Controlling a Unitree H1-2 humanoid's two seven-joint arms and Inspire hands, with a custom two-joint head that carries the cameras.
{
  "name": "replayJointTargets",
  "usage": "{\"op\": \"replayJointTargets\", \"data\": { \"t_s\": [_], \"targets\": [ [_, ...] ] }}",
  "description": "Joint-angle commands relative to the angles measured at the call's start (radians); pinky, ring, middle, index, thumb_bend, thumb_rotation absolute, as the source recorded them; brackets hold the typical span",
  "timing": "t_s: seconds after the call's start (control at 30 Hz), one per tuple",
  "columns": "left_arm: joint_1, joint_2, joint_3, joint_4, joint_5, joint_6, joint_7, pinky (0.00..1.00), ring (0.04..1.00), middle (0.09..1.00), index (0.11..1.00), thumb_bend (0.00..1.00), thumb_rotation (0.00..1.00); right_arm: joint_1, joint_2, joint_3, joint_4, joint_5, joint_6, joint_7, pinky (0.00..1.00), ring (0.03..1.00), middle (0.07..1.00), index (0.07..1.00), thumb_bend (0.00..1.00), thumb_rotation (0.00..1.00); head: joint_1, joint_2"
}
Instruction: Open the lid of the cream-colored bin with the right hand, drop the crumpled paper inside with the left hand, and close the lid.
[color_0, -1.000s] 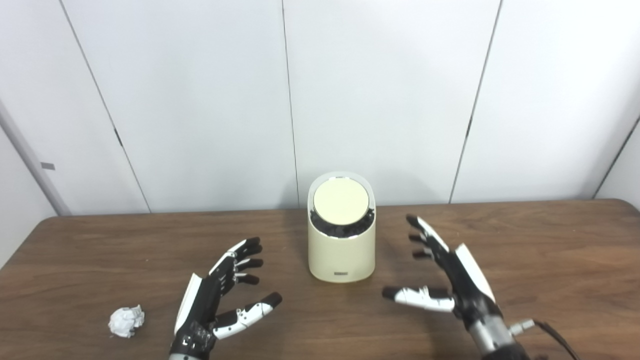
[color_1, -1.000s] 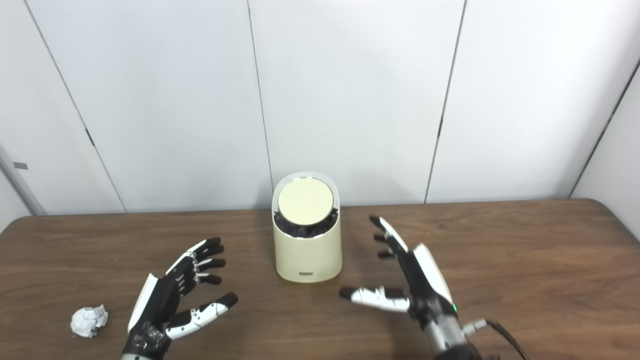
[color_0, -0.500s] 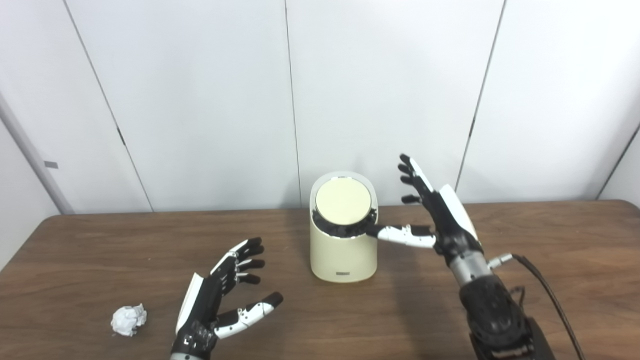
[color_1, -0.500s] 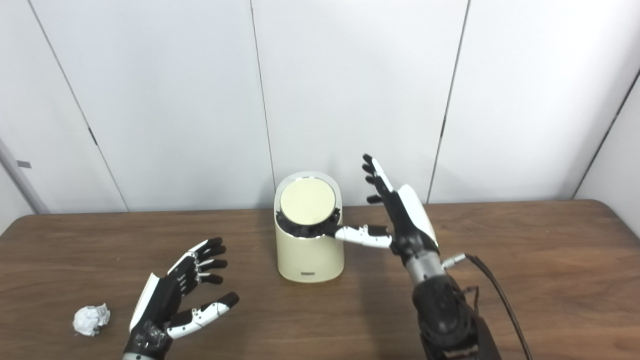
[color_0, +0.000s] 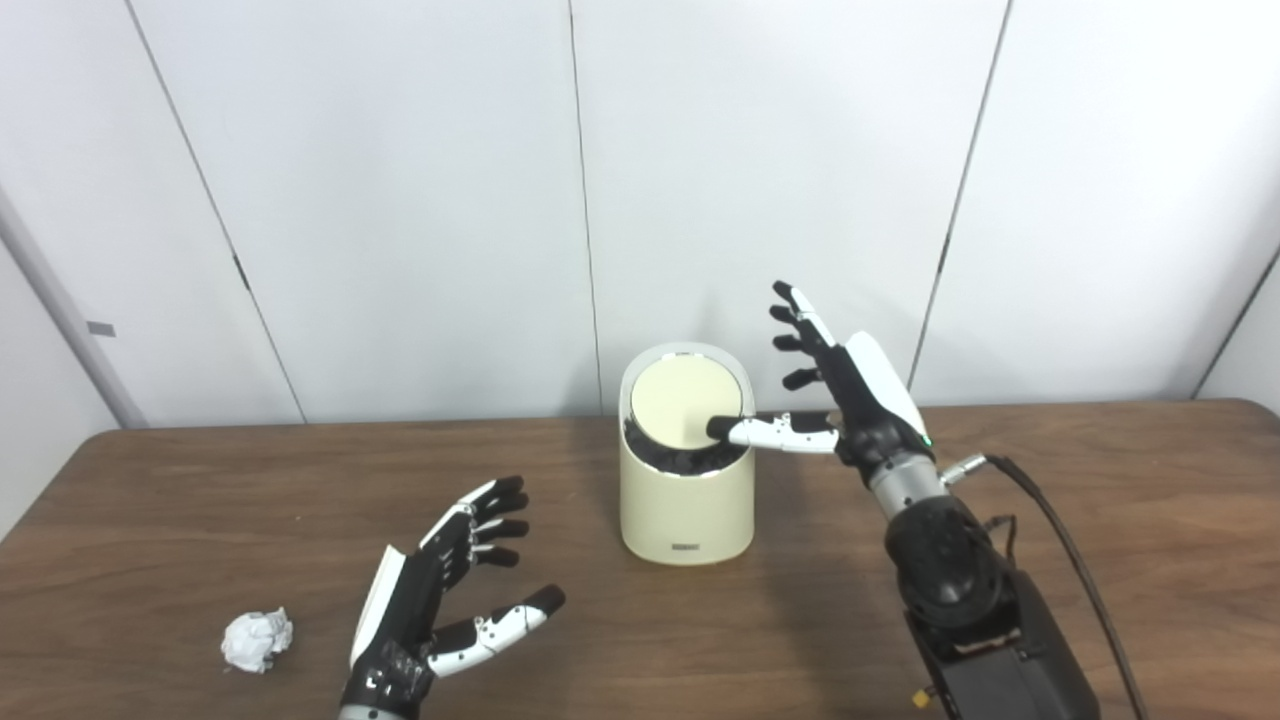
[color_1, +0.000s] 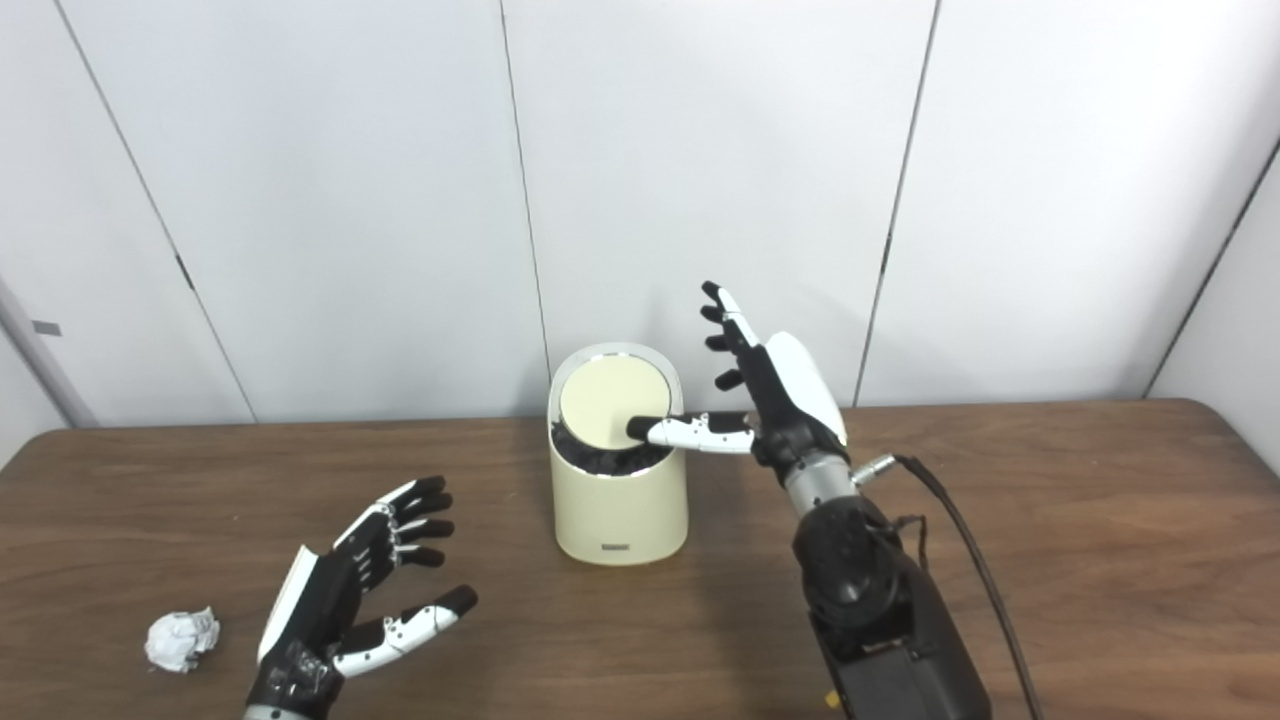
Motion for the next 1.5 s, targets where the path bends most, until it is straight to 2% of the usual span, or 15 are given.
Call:
{"op": "replayJointTargets", "data": {
  "t_s": [0.0, 0.2, 0.37, 0.73, 0.93, 1.23, 1.47],
  "targets": [
    [-0.032, 0.007, 0.003, -0.013, 0.005, -0.021, 0.005, 0.66, 0.756, 0.826, 0.853, 0.71, 0.21, -0.071, 0.001, -0.001, -0.004, -0.012, -0.022, -0.031, 0.61, 0.812, 0.910, 0.968, 0.81, 0.43, 0.001, 0.000],
    [-0.031, 0.006, 0.002, -0.012, 0.005, -0.024, 0.005, 0.65, 0.756, 0.828, 0.852, 0.71, 0.21, -0.106, 0.014, 0.008, 0.026, -0.010, 0.009, -0.032, 0.66, 0.839, 0.934, 0.967, 0.82, 0.42, 0.002, 0.000],
    [-0.027, 0.003, 0.001, -0.014, 0.003, -0.023, 0.005, 0.65, 0.756, 0.827, 0.850, 0.72, 0.21, -0.122, 0.012, 0.017, 0.061, -0.009, -0.004, -0.038, 0.72, 0.876, 0.944, 0.964, 0.83, 0.43, 0.003, 0.000],
    [-0.025, -0.001, 0.003, -0.018, -0.003, -0.021, 0.005, 0.65, 0.757, 0.829, 0.852, 0.72, 0.21, -0.142, 0.014, 0.034, 0.095, -0.014, -0.003, -0.041, 0.69, 0.874, 0.945, 0.967, 0.83, 0.41, 0.005, 0.004],
    [-0.024, 0.001, 0.001, -0.017, 0.000, -0.030, 0.004, 0.65, 0.755, 0.828, 0.854, 0.71, 0.21, -0.147, 0.014, 0.047, 0.118, -0.025, -0.025, -0.067, 0.69, 0.858, 0.913, 0.947, 0.87, 0.35, 0.005, 0.004],
    [-0.019, -0.003, 0.001, -0.028, 0.001, -0.023, 0.006, 0.65, 0.757, 0.827, 0.853, 0.71, 0.21, -0.151, -0.001, 0.082, 0.131, -0.057, -0.025, -0.071, 0.76, 0.874, 0.905, 0.939, 0.88, 0.28, 0.006, 0.011],
    [-0.010, -0.006, -0.001, -0.042, 0.010, -0.018, 0.008, 0.66, 0.756, 0.825, 0.851, 0.72, 0.23, -0.157, -0.023, 0.109, 0.158, -0.095, -0.033, -0.082, 0.71, 0.838, 0.882, 0.932, 0.90, 0.24, 0.010, 0.023]
  ]
}}
